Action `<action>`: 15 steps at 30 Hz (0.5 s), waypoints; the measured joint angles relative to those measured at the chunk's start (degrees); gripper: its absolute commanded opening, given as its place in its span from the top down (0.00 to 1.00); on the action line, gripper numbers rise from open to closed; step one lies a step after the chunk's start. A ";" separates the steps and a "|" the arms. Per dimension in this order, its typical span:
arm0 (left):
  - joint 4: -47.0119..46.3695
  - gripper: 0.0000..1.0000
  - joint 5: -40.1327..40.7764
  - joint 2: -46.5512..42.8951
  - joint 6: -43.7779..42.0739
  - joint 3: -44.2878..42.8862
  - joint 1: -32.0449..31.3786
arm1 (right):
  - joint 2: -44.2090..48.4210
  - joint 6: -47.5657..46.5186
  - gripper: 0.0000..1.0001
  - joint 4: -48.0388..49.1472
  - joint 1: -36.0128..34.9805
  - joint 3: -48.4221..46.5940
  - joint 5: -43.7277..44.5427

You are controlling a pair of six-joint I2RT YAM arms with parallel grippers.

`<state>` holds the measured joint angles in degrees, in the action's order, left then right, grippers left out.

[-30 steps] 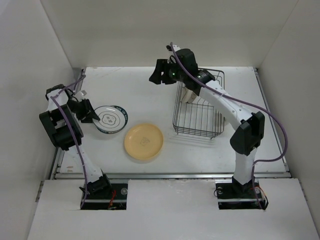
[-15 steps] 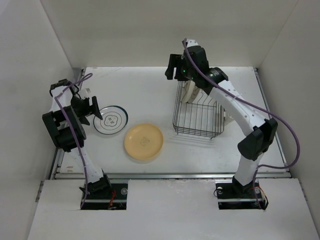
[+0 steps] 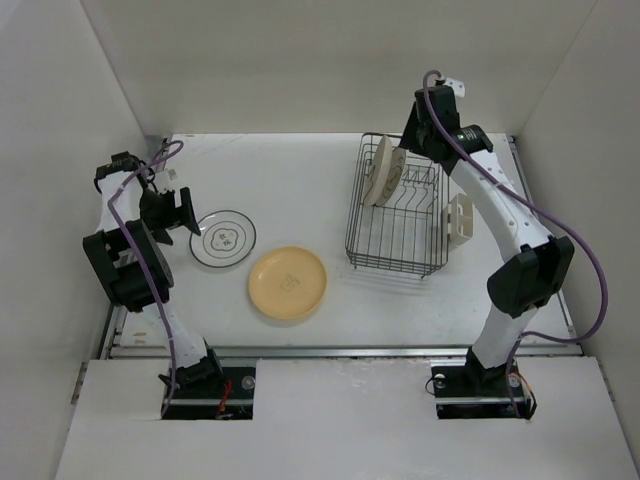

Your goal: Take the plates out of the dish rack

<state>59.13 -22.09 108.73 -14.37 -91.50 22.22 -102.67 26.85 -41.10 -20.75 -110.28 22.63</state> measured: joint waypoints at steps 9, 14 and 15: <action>-0.74 0.22 1.22 -7.30 0.37 1.11 0.00 | -4.42 1.90 0.50 -0.98 0.81 1.75 2.64; -0.68 0.22 1.38 -7.96 0.55 2.14 -0.02 | -10.43 1.92 0.62 -0.76 1.29 2.43 -0.39; -0.66 0.22 1.38 -8.09 0.55 2.23 -0.02 | -11.50 1.86 0.67 -0.81 1.40 2.45 -1.03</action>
<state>58.48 -20.71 100.64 -13.82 -89.27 22.20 -114.17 28.71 -41.91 -19.35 -107.83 21.61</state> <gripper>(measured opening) 0.775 0.399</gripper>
